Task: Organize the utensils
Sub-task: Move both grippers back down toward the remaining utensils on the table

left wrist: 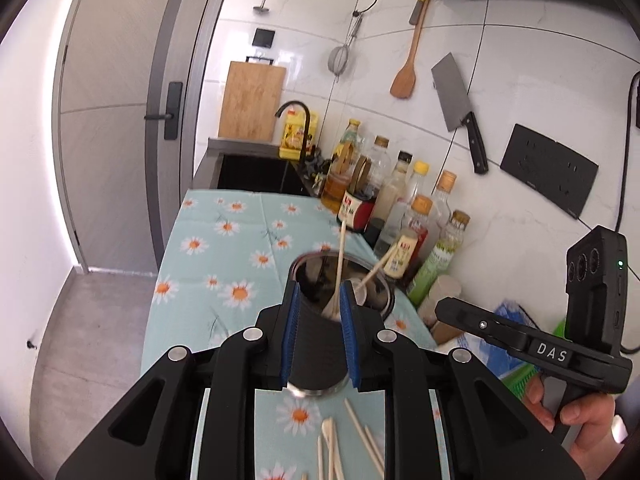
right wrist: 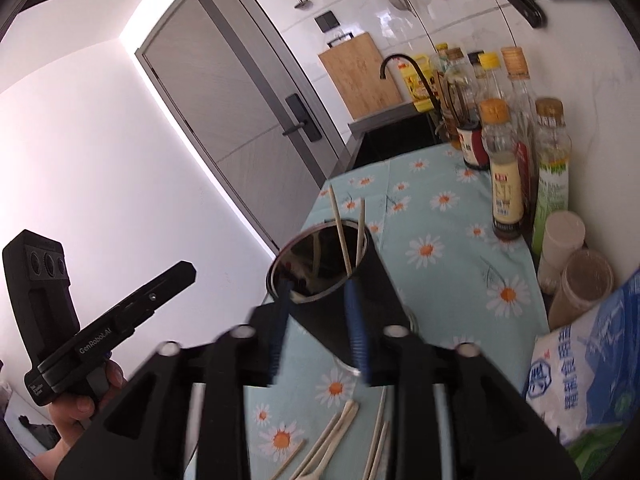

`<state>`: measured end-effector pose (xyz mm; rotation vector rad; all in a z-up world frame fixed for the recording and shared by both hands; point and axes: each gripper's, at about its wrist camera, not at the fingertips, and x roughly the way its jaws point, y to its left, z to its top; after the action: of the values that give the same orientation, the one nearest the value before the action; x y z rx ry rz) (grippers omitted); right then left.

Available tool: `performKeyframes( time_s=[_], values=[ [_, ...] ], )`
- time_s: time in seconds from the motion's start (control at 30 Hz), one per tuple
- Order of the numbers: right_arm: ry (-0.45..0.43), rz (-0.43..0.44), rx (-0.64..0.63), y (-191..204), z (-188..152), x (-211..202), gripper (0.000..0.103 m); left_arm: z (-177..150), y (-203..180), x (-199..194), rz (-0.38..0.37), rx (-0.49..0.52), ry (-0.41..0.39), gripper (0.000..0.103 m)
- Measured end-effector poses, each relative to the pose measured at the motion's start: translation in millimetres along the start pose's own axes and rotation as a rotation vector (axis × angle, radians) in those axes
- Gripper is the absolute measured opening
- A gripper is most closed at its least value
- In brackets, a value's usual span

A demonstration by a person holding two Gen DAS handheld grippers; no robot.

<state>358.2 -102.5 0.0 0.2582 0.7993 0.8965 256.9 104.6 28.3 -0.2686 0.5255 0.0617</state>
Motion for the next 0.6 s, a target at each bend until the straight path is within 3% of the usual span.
performKeyframes(
  time_s=[0.4,0.6],
  values=[
    [0.299,-0.169,0.050,6,-48,7,0.036,-67,30,-8,-0.086,-0.005,0.241,0.019],
    [0.440,-0.206,0.084,-5,-83,18,0.036,-103,44,0,-0.145,-0.045,0.346,0.019]
  ],
)
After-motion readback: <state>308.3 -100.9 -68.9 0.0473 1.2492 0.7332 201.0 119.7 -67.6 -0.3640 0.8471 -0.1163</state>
